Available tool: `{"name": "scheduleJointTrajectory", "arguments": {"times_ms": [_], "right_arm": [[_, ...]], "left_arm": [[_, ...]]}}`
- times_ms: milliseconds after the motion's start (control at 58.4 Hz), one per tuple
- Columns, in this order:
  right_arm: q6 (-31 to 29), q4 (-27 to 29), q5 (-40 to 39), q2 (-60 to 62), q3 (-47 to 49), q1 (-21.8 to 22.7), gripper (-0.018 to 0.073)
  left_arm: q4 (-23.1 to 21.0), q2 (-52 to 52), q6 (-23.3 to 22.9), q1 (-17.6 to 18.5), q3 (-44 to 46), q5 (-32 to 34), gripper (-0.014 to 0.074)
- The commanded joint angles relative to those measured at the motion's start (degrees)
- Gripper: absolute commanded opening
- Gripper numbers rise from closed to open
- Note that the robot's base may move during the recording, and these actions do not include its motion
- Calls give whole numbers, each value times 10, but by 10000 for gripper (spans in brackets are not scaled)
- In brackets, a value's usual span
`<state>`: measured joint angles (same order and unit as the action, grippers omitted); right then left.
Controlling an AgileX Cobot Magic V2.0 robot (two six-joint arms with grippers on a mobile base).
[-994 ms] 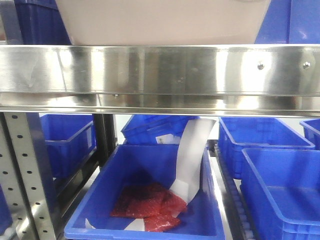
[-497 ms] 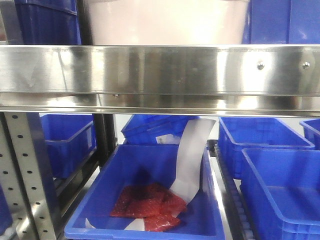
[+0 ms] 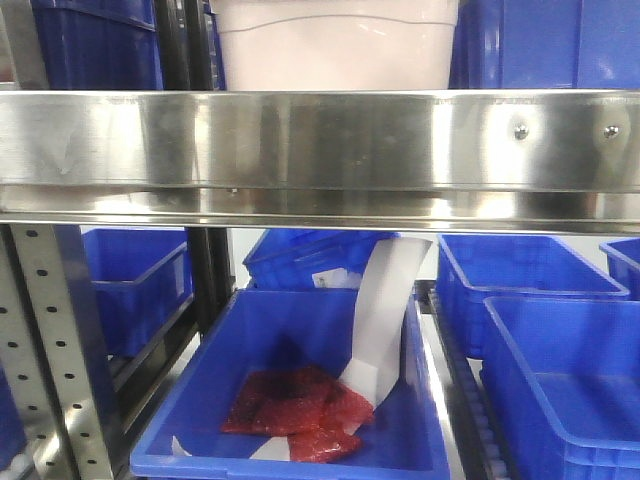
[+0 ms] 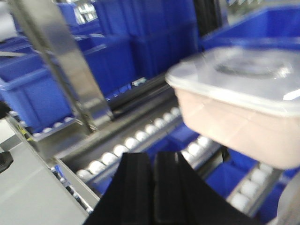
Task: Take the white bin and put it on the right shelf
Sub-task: 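Raise the bin with both grippers above the upper roller shelf, then push the bin onto the upper shelf beside a blue crate, release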
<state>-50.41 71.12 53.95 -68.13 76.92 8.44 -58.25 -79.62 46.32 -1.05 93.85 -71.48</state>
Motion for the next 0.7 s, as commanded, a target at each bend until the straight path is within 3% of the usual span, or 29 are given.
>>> {"name": "scheduleJointTrajectory", "arguments": {"times_ms": [0,103,223,360,497,685], "right_arm": [[13,12,-11,57,3,1,74],[46,-50,-27,115,-36,1,74],[90,-154,-64,184,-105,1,74],[181,-299,-118,274,-211,1,74],[257,-408,-175,361,-318,1,74],[259,-421,-248,485,-429,1,74]], "left_arm": [[-25,28,-27,3,17,-54,-116],[47,42,-82,3,17,-38,-120],[218,67,-167,14,2,-10,-120],[344,120,-232,24,-68,52,-120],[370,199,-237,27,-206,158,-120],[370,328,-230,27,-424,362,-120]]}}
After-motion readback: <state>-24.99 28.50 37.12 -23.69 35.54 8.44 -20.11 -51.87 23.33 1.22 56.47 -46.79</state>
